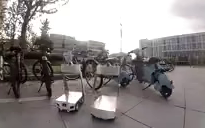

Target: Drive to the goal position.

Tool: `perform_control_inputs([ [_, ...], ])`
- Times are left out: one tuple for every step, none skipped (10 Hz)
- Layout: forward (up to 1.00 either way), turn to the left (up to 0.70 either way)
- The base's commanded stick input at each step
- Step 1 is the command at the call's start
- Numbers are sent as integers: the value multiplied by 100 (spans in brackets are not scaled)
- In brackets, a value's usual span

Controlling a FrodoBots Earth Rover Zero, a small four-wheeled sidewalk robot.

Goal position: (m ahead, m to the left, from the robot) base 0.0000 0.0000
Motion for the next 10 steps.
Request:
perform_control_inputs([
  [0,-45],
  [0,-45],
  [0,-45],
  [0,-45],
  [0,-45],
  [0,-45],
  [0,-45],
  [0,-45],
  [0,-45],
  [0,-34],
])
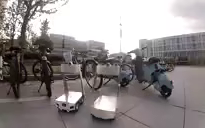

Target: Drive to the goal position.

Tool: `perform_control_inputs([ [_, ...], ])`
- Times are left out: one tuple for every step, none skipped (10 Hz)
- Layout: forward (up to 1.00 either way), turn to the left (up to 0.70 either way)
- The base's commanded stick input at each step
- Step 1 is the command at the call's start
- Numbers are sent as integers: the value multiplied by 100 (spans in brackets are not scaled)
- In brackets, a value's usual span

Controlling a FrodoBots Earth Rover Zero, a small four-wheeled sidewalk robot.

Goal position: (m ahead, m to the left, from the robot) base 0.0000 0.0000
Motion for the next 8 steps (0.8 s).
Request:
perform_control_inputs([
  [0,-19],
  [0,-4],
  [0,0],
  [0,0],
  [0,0],
  [0,0],
  [0,0],
  [0,0],
])
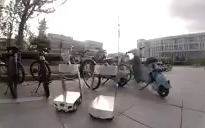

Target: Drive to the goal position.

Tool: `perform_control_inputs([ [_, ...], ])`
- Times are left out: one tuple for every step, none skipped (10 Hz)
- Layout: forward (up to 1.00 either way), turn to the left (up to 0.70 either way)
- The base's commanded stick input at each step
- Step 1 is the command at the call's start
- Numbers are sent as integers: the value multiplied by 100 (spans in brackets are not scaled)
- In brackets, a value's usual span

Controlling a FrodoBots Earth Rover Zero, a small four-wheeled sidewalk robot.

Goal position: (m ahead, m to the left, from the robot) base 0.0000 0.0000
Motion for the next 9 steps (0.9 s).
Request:
perform_control_inputs([
  [0,0],
  [0,0],
  [0,0],
  [9,0],
  [30,0],
  [45,-4],
  [45,-17],
  [45,-27],
  [45,-27],
])
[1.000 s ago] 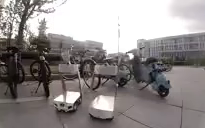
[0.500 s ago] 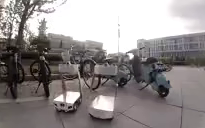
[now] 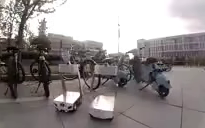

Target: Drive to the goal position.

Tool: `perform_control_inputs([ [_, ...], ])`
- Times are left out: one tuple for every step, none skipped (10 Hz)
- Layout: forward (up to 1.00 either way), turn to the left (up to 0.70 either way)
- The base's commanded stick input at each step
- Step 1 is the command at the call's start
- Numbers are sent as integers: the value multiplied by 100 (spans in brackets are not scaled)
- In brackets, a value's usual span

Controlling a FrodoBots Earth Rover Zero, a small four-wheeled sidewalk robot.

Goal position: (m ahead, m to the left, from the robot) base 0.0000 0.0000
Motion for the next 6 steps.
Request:
perform_control_inputs([
  [45,-27],
  [45,-27],
  [45,-27],
  [45,-27],
  [45,-27],
  [12,-40],
])
